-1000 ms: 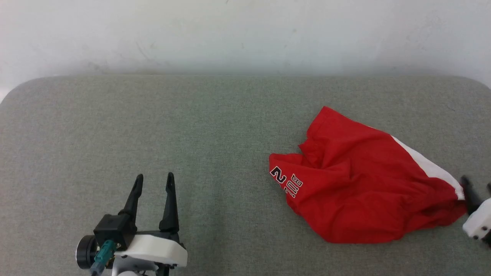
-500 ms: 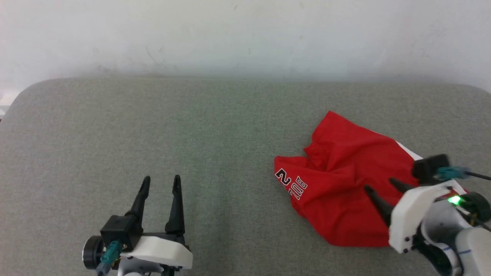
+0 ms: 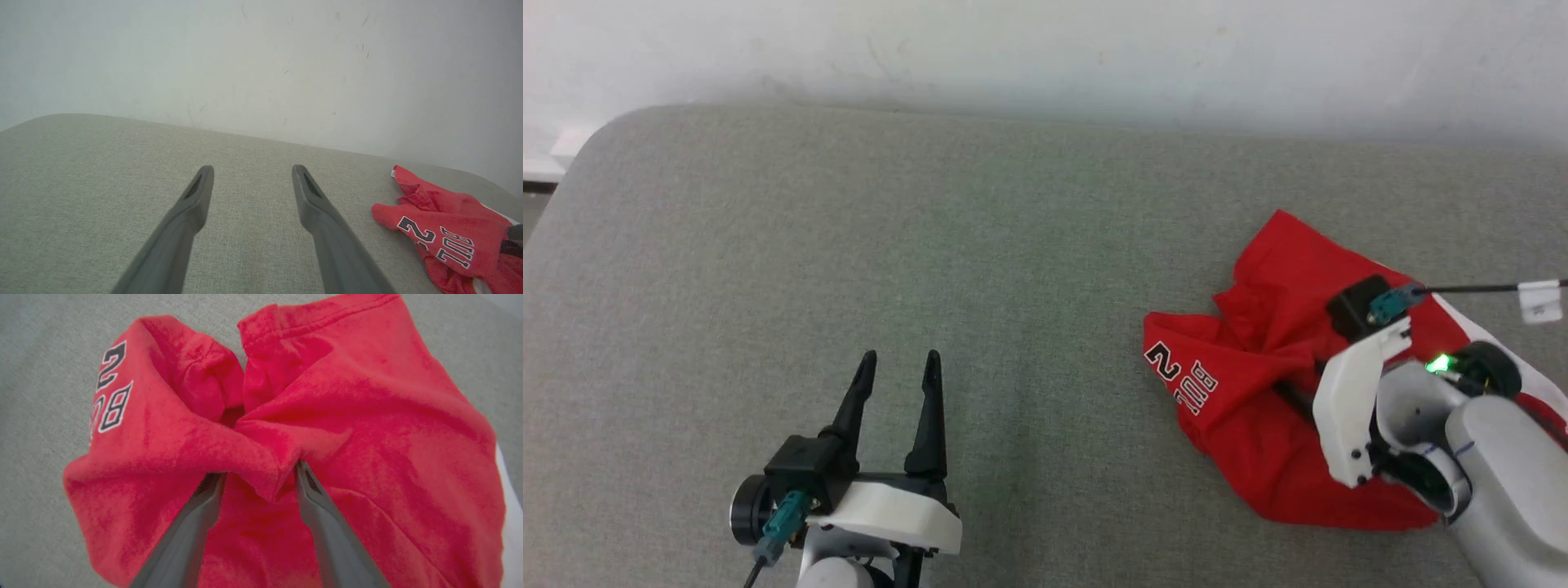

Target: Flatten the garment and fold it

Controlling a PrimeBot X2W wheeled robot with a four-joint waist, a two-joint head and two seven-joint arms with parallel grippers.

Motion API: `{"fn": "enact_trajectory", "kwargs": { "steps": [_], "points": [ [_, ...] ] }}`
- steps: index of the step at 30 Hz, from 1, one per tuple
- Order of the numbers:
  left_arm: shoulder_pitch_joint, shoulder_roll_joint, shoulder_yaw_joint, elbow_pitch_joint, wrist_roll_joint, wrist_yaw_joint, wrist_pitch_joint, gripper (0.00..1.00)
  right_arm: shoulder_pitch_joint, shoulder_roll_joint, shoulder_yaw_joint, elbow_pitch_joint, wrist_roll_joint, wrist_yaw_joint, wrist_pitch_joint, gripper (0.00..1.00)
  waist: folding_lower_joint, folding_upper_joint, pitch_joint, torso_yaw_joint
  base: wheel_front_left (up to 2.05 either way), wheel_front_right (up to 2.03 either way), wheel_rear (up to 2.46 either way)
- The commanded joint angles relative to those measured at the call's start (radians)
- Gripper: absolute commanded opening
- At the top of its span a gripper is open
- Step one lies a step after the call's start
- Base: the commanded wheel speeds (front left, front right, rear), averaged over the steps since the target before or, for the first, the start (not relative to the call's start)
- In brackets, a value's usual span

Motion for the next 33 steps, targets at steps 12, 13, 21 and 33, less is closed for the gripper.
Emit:
{"fn": "enact_trajectory", "kwargs": {
  "steps": [12, 13, 21, 33],
  "points": [
    [-0.047, -0.011, 0.005, -0.018, 0.002, -0.001, -0.005, 1.0, -0.228, -0.101, -0.083, 0.161, 0.02, -0.001, -0.142, 0.0, -0.0001, 0.0, 0.083, 0.026, 0.0, 0.0, 0.0],
    [-0.05, -0.011, 0.003, -0.018, 0.003, -0.002, -0.005, 1.0, -0.24, -0.108, -0.1, 0.19, 0.016, -0.001, -0.154, 0.0, -0.0001, 0.0, 0.089, 0.028, 0.0, 0.0, 0.0],
    [-0.059, -0.012, 0.004, -0.01, 0.005, 0.002, -0.005, 1.0, -0.246, -0.089, -0.189, 0.395, -0.013, -0.001, -0.309, 1.0, -0.0001, 0.0, 0.104, 0.028, 0.0, 0.0, 0.0],
    [-0.019, -0.012, 0.03, 0.018, 0.026, 0.003, -0.005, 1.0, -0.085, 0.03, -0.253, 0.347, -0.066, -0.001, -0.682, 1.0, -0.0001, 0.0, 0.009, -0.043, 0.0, 0.0, 0.0]
  ]
}}
